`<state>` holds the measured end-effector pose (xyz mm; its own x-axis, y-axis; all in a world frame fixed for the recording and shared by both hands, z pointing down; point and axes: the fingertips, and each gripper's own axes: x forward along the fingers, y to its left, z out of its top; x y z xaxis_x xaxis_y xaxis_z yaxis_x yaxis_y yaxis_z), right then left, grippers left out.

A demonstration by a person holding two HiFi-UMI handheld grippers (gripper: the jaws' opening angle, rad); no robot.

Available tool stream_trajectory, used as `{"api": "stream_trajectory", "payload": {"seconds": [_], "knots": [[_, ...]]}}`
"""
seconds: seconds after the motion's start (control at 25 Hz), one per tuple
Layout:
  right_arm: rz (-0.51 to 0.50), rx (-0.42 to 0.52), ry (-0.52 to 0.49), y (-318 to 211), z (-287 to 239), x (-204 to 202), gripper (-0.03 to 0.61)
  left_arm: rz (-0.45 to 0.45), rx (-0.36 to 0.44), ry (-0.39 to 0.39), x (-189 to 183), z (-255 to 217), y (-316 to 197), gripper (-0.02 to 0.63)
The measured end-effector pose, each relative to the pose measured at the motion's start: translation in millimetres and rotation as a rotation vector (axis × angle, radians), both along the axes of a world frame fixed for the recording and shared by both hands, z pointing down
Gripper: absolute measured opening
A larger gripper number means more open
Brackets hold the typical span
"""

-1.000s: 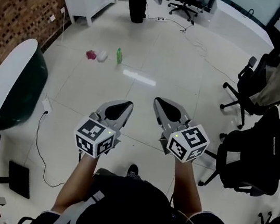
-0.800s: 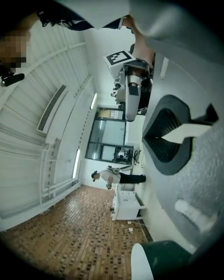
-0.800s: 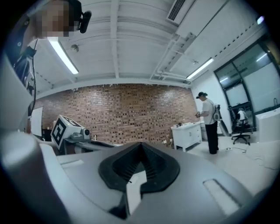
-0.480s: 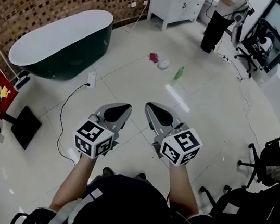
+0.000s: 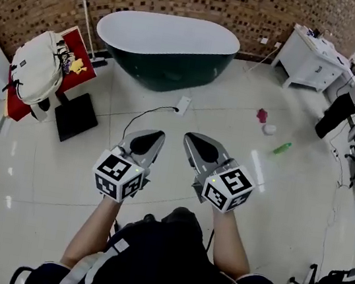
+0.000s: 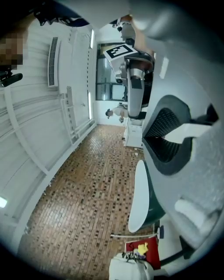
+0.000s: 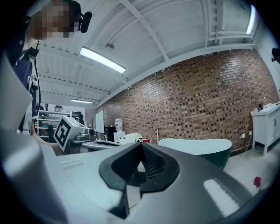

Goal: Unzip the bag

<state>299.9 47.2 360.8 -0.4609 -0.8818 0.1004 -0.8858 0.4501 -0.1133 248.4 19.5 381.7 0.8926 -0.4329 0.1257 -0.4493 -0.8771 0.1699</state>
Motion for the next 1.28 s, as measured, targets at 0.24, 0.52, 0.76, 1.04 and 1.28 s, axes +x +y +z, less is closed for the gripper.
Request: {"api": "stream_trajectory", "payload": {"seconds": [0.24, 0.52, 0.76, 1.04, 1.28], "knots": [[-0.263, -0.012, 0.01, -75, 6, -80, 0.002, -0.277, -0.016, -0.002, -91, 9, -61, 0.002], [-0.526, 0.002, 0.0, -160, 12, -141, 0.002, -0.543, -0.032, -0.019, -163, 22, -136, 0.002], [-0.699, 0.007, -0.005, -224, 17, -168, 0.002, -0.731, -0.039, -0.05, -202, 30, -187, 0.002], [-0.831, -0.026, -0.035, -281, 33, -194, 0.002, -0.894, -0.071, -0.1, -237, 38, -218, 0.002], [-0.914, -0.056, -0.051, -305, 42, -233, 0.002, -0.985, -0.102, -0.112, -275, 44, -232, 0.002]]}}
